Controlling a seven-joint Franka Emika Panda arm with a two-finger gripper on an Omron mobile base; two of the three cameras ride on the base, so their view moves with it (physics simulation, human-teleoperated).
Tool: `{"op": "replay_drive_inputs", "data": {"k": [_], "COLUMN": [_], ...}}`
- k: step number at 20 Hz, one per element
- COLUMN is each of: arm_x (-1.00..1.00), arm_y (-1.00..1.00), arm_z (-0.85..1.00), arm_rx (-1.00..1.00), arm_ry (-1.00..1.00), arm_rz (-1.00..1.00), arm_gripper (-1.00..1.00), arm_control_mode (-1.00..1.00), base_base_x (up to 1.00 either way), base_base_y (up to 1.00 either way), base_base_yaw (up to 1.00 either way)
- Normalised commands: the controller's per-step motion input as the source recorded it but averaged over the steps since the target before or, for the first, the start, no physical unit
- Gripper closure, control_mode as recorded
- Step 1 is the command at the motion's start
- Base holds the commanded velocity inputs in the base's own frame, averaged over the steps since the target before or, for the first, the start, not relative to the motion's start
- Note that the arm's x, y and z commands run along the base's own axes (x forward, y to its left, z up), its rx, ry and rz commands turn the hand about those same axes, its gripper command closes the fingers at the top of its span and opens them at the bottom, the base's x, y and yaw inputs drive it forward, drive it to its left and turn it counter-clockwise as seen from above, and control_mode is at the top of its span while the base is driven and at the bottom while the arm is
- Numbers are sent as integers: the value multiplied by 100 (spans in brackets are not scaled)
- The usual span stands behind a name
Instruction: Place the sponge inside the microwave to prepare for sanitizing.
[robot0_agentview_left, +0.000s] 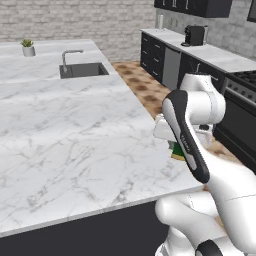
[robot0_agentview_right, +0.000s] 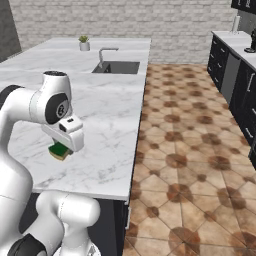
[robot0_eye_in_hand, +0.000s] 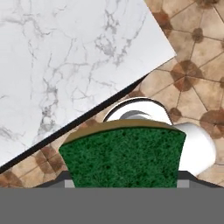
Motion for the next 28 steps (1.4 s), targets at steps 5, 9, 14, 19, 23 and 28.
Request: {"op": "replay_drive_inputs", "data": {"k": [5, 9, 14, 19, 23, 28], "arm_x": [-12, -8, -12, -3, 0, 0], "arm_y": [5, 1, 0, 0, 0, 0], "arm_z": [17, 14, 4, 0, 0, 0], "arm_rx": [-4, -1, 0, 0, 0, 0], "arm_ry": [-3, 0, -2, 0, 0, 0], "arm_rz": [23, 14, 1, 0, 0, 0], "arm_gripper": [100, 100, 100, 100, 100, 100], "arm_control_mode": [-100, -100, -100, -100, -100, -100], "base_base_x": [0, 0, 0, 0, 0, 0], "base_base_y": [0, 0, 0, 0, 0, 0], "base_base_yaw": [0, 0, 0, 0, 0, 0]}}
